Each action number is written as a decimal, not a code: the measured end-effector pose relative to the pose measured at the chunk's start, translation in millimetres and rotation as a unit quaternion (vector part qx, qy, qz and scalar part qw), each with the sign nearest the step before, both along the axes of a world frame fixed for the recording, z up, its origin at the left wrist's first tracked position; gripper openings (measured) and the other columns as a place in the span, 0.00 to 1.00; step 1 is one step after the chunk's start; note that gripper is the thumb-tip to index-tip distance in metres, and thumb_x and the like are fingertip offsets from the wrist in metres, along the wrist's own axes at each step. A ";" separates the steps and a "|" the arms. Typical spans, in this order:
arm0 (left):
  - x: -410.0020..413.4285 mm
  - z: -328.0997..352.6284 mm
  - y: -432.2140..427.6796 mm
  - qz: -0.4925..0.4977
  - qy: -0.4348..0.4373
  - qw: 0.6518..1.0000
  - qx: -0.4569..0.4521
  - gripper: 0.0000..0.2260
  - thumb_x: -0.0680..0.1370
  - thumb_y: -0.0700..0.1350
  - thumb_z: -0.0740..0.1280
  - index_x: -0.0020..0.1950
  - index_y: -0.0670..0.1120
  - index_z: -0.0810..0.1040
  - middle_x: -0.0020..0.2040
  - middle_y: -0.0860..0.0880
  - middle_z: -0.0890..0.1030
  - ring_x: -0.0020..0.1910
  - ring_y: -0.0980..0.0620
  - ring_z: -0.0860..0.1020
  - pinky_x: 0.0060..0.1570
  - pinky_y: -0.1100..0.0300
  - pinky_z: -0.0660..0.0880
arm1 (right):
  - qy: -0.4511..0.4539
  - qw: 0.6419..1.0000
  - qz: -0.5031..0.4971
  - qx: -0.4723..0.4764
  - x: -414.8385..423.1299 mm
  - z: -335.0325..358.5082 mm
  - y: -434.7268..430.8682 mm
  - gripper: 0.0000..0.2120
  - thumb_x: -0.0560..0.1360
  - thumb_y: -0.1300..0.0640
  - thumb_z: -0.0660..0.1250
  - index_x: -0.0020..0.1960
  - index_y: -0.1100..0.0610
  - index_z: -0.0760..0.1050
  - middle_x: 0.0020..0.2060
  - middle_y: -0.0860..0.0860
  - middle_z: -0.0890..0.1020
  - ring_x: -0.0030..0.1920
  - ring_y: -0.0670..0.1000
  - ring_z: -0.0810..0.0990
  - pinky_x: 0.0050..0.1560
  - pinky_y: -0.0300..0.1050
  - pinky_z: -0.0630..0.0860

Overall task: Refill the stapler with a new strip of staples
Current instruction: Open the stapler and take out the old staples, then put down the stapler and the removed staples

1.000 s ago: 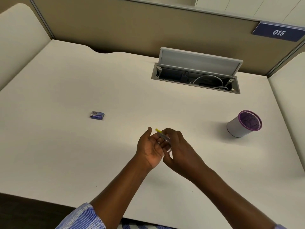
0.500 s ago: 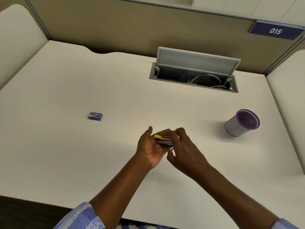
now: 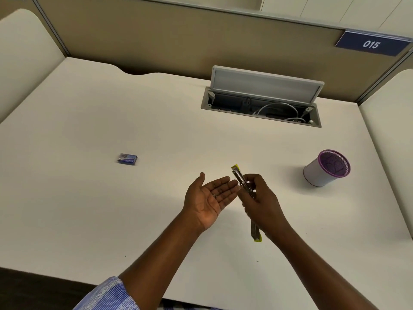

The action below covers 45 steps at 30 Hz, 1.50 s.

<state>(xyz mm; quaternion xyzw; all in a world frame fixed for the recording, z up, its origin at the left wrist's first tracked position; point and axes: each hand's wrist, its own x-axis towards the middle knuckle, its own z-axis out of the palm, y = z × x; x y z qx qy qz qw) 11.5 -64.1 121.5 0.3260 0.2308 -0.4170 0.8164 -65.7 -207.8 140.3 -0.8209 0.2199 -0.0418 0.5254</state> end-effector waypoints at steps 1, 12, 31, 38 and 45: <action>-0.4 -0.4 0.3 0.001 -0.001 1.000 0.001 0.29 0.84 0.58 0.56 0.60 0.32 0.79 0.58 0.32 0.83 0.53 0.36 0.85 0.55 0.45 0.81 | 0.017 0.995 -0.025 0.091 -0.3 -1.7 -1.1 0.07 0.79 0.48 0.68 0.56 0.47 0.76 0.38 0.48 0.81 0.31 0.44 0.76 0.34 0.41 0.75; -0.2 -8.5 7.3 -0.008 -0.009 1.000 0.028 0.29 0.83 0.59 0.58 0.61 0.32 0.79 0.59 0.32 0.83 0.56 0.35 0.84 0.58 0.45 0.77 | 0.061 0.956 -0.073 0.279 -0.9 -29.2 -11.9 0.17 0.84 0.49 0.59 0.53 0.59 0.80 0.35 0.54 0.83 0.32 0.50 0.80 0.30 0.43 0.76; -12.2 4.6 9.4 0.021 -0.037 0.998 -0.041 0.45 0.74 0.72 0.59 0.72 0.34 0.72 0.68 0.32 0.77 0.68 0.34 0.77 0.70 0.43 0.70 | 0.080 0.958 0.039 -0.271 17.8 -77.1 -17.8 0.08 0.81 0.53 0.63 0.50 0.56 0.77 0.43 0.53 0.80 0.45 0.57 0.78 0.42 0.49 0.73; -17.3 4.1 9.1 0.046 -0.046 0.993 -0.103 0.52 0.69 0.78 0.59 0.75 0.37 0.68 0.72 0.33 0.74 0.72 0.34 0.72 0.76 0.42 0.63 | -0.125 0.976 -0.038 -0.176 2.2 -16.1 -2.3 0.03 0.79 0.59 0.68 0.50 0.53 0.80 0.42 0.46 0.83 0.40 0.45 0.79 0.43 0.35 0.73; -24.6 13.4 -2.3 0.060 -0.028 0.992 -0.106 0.54 0.65 0.79 0.64 0.73 0.37 0.67 0.71 0.32 0.73 0.61 0.38 0.76 0.64 0.49 0.71 | -0.150 0.948 0.127 -0.249 -18.6 8.1 6.1 0.12 0.77 0.63 0.71 0.59 0.54 0.82 0.51 0.50 0.84 0.50 0.51 0.79 0.49 0.41 0.76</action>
